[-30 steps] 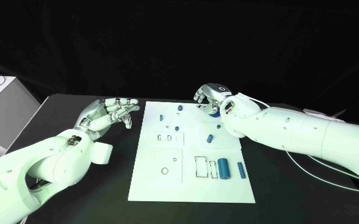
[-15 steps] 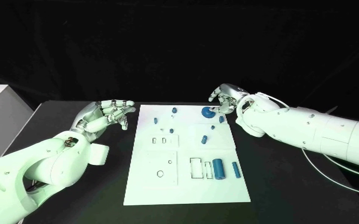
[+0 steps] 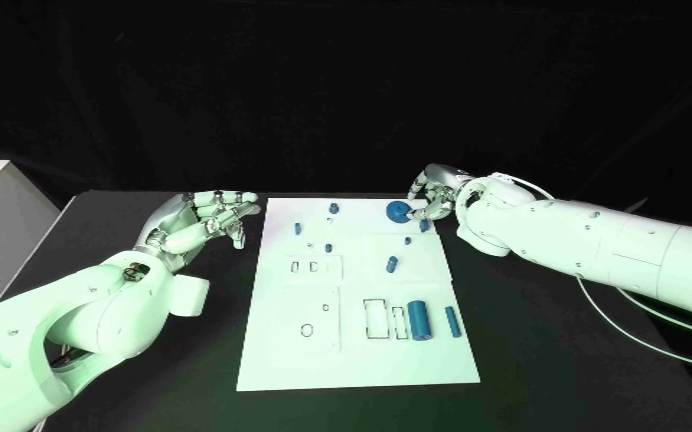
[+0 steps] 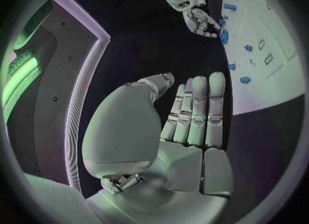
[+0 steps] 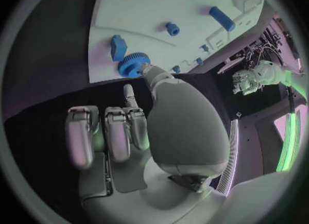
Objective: Assemble the parts on the task board
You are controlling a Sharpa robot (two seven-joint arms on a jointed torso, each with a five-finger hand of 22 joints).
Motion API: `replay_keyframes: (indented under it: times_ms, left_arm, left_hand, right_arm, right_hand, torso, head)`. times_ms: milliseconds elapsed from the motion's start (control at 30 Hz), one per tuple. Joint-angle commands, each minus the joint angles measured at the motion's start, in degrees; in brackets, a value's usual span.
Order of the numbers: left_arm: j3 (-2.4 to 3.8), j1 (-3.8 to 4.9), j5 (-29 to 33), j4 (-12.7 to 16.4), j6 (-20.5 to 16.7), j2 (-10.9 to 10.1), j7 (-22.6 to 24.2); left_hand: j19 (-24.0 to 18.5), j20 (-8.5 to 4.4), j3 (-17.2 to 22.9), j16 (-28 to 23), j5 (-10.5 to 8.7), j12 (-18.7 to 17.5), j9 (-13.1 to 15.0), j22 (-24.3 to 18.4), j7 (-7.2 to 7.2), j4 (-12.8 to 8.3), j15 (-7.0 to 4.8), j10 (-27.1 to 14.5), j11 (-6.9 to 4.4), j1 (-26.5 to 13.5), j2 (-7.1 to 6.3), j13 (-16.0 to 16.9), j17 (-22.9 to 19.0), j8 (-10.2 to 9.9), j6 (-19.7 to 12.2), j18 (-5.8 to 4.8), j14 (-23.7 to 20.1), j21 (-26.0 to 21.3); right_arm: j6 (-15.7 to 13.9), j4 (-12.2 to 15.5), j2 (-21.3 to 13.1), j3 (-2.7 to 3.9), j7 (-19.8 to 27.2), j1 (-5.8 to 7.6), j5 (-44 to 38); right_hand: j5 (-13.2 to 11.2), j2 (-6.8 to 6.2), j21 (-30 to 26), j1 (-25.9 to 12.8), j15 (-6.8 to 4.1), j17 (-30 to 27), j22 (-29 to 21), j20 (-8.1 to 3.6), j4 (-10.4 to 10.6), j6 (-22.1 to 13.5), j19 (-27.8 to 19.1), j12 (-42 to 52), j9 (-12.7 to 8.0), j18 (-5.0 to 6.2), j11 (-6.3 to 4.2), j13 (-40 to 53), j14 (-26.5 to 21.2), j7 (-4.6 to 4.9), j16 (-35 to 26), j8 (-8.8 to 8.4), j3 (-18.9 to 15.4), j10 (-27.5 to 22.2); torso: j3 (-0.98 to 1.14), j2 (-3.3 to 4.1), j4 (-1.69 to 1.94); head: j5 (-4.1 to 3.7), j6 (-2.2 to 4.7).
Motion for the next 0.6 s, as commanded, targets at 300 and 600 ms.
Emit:
replay_keyframes:
  times_ms: [300, 600]
  left_arm:
    - [0.04, -0.03, -0.68, 0.04, 1.17, 0.19, 0.15]
    - [0.04, -0.03, -0.8, 0.02, 1.18, 0.31, 0.05]
  left_hand:
    - [-0.4, -0.03, 0.3, 0.18, -0.24, 0.09, 0.05, 0.05, -0.28, -0.04, -0.19, -0.13, -0.14, 0.02, 0.53, 0.07, -0.07, 0.28, 0.11, 0.62, -0.41, 0.3]
    - [-0.43, -0.04, 0.28, 0.22, -0.26, 0.1, 0.08, 0.11, -0.3, -0.04, -0.21, -0.14, -0.16, -0.01, 0.54, 0.08, -0.09, 0.31, 0.13, 0.62, -0.41, 0.37]
  right_arm:
    - [2.41, -2.67, 2.38, 0.03, -1.97, -0.01, 1.03]
    - [2.48, -4.74, 3.92, 0.03, -1.94, -0.02, 1.43]
  right_hand:
    - [-0.8, 0.59, 0.59, -0.37, 0.57, 11.35, 11.69, 0.37, 0.49, -0.63, 4.69, 0.31, 0.06, -1.09, 0.51, 13.66, 5.34, 0.0, 0.37, 0.07, -1.03, 4.55]
    - [-0.82, 0.81, 0.85, -0.48, 0.62, 11.59, 12.01, 0.42, 0.83, -0.7, 4.8, 0.19, 0.06, -1.17, 0.56, 13.53, 5.39, 0.04, 0.43, 0.09, -1.25, 4.4]
  torso:
    - [-0.01, 0.49, 0.48]
    - [-0.07, 0.78, 0.77]
  head:
    - [-0.18, -0.17]
    - [-0.31, -0.21]
